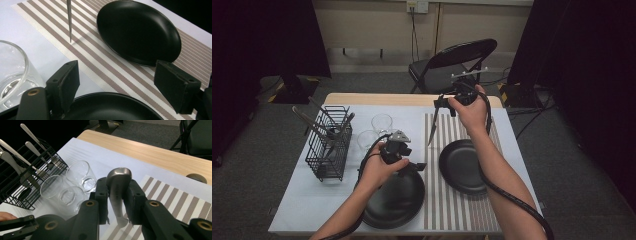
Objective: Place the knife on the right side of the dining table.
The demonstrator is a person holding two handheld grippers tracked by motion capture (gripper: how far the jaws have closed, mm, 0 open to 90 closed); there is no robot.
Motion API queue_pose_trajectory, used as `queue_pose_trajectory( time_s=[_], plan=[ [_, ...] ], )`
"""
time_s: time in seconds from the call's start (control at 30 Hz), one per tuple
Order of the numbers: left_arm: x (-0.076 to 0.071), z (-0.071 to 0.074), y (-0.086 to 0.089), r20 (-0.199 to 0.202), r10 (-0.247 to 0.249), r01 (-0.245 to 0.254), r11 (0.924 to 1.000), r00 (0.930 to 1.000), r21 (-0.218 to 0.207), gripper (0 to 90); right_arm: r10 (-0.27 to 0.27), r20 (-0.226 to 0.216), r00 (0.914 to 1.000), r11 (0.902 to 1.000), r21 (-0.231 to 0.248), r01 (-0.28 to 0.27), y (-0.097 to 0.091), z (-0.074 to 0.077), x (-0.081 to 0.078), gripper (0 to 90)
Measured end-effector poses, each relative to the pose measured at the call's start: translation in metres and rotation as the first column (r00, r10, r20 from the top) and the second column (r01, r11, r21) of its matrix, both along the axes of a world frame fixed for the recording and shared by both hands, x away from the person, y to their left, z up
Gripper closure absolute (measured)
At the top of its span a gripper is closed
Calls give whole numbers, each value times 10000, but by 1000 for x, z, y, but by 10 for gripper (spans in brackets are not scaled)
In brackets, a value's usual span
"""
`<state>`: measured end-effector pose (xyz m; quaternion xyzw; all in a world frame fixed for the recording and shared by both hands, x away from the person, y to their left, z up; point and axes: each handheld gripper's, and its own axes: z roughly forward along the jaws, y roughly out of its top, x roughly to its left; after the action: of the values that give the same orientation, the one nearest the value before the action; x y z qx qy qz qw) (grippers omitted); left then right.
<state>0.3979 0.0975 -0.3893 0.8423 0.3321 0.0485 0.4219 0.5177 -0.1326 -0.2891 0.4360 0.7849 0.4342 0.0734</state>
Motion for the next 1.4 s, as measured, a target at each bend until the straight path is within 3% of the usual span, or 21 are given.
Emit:
queue_pose_trajectory(
  time_s=[0.5, 1.17, 1.4],
  plan=[
    [2, -4, 4, -35, 11, -11, 9999, 10000, 126, 205, -205, -75, 9998, 9998, 76, 206, -8, -3, 12, 745],
    [9, -11, -4, -7, 35, -35, 9995, 10000, 311, 205, -380, -116, 9992, 9993, -2, 380, -19, -7, 18, 745],
    [14, -13, -9, 53, -2, 1, 9999, 10000, 101, 204, -433, -151, 9989, 9990, 59, 434, -23, -8, 20, 745]
  ],
)
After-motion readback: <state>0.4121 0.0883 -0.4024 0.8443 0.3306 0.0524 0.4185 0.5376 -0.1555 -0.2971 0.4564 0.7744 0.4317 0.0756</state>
